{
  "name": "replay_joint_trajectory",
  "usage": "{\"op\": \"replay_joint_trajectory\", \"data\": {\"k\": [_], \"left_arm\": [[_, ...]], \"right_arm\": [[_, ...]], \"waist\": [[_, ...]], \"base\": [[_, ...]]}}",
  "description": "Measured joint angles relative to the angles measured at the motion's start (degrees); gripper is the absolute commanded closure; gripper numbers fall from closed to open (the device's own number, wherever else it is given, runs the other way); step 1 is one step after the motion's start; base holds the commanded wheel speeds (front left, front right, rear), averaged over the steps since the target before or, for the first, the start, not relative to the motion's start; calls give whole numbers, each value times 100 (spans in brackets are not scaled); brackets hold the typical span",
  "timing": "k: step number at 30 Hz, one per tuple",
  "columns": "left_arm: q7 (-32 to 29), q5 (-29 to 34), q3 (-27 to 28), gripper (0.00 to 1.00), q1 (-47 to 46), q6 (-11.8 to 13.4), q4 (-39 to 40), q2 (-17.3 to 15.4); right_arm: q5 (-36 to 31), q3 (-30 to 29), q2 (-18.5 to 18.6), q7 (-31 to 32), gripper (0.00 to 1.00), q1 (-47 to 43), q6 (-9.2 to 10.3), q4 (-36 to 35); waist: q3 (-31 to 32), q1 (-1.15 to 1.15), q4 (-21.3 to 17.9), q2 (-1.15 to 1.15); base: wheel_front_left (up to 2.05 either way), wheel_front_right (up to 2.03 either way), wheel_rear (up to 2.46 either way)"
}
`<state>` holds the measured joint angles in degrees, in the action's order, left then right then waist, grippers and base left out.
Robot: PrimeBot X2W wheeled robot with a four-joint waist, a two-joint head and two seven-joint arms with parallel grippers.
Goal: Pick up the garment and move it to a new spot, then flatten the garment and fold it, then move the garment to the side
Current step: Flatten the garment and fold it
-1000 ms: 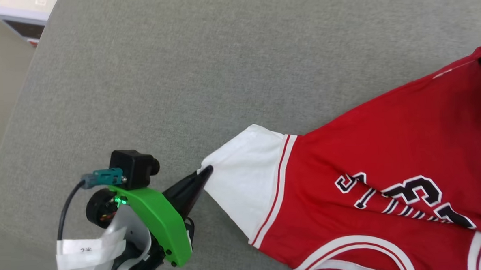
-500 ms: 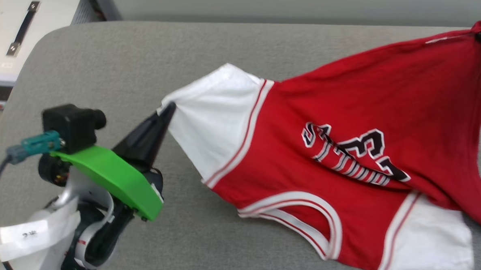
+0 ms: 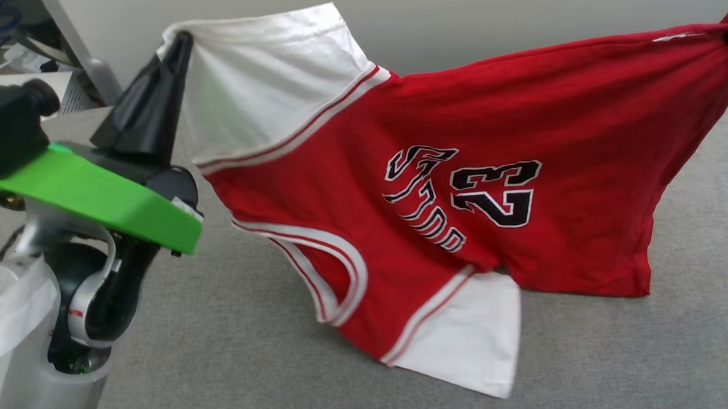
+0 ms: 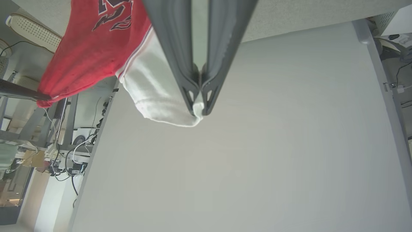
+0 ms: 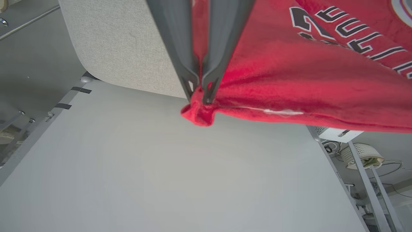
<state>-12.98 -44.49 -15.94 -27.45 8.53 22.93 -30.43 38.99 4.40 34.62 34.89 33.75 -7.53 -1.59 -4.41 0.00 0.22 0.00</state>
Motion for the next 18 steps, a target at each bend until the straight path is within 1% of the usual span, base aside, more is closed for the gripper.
{"op": "replay_joint_trajectory", "data": {"k": [7,13,16,18], "left_arm": [[369,248,138,100,-461,54,-4,152],[633,435,213,100,-880,80,25,204],[670,569,233,100,-1113,70,-4,179],[693,656,249,100,-1324,-7,-69,107]], "right_arm": [[-153,-334,-157,-158,100,-233,0,-437],[-249,-522,-312,-254,100,-309,0,-750],[-318,-577,-310,-334,100,-300,0,-856],[-370,-593,-311,-380,100,-254,0,-893]], "waist": [[162,0,-180,0],[72,0,-209,0],[-25,0,-205,0],[-108,0,-200,0]], "base": [[0,0,0],[0,0,0],[0,0,0],[0,0,0]]}}
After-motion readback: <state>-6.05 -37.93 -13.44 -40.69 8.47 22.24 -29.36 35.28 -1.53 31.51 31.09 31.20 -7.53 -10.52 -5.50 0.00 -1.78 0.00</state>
